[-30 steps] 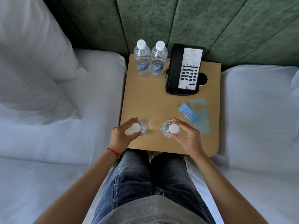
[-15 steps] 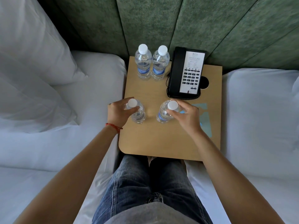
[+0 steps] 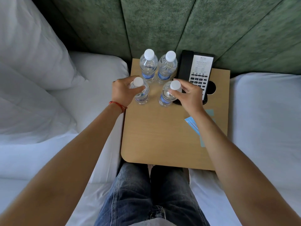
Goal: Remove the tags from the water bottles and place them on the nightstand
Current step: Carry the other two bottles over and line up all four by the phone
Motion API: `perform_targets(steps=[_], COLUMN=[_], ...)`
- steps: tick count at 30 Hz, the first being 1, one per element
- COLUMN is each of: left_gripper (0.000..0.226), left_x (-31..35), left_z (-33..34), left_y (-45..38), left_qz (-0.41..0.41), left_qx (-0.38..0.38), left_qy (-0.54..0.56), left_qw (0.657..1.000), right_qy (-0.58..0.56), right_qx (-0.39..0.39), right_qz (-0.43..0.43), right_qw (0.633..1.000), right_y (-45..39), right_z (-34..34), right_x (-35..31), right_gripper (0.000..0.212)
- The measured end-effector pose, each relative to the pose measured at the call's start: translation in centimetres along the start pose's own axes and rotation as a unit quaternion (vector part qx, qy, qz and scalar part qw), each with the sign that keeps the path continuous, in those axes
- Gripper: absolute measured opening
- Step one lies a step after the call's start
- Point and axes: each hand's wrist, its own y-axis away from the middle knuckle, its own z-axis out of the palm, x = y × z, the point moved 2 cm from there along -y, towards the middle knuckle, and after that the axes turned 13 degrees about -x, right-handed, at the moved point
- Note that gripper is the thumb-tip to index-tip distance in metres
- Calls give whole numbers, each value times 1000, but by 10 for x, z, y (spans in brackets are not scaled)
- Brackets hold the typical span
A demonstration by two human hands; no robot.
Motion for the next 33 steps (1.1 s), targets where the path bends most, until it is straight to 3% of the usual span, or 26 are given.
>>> perform_targets(steps=[12, 19, 29, 33], left_gripper=[35, 42, 38, 36], left_x=[13, 10, 11, 9], left_z=[5, 2, 10, 10], left_y=[-29, -32, -22, -22], left_qz=[48, 35, 41, 52], left_qx=[-45, -86, -17, -16], left_qy=[-12, -10, -16, -43], left_qw=[998, 996, 999, 998], right_qy=[6, 12, -18, -21], right_qx=[-24, -28, 14, -10], right_qz=[-11, -3, -6, -9], right_qw=[1000, 1000, 1000, 1000], right_y=[-26, -30, -18, -19], right_z=[5, 7, 8, 7], right_x=[-5, -3, -9, -10], right_gripper=[41, 42, 39, 39])
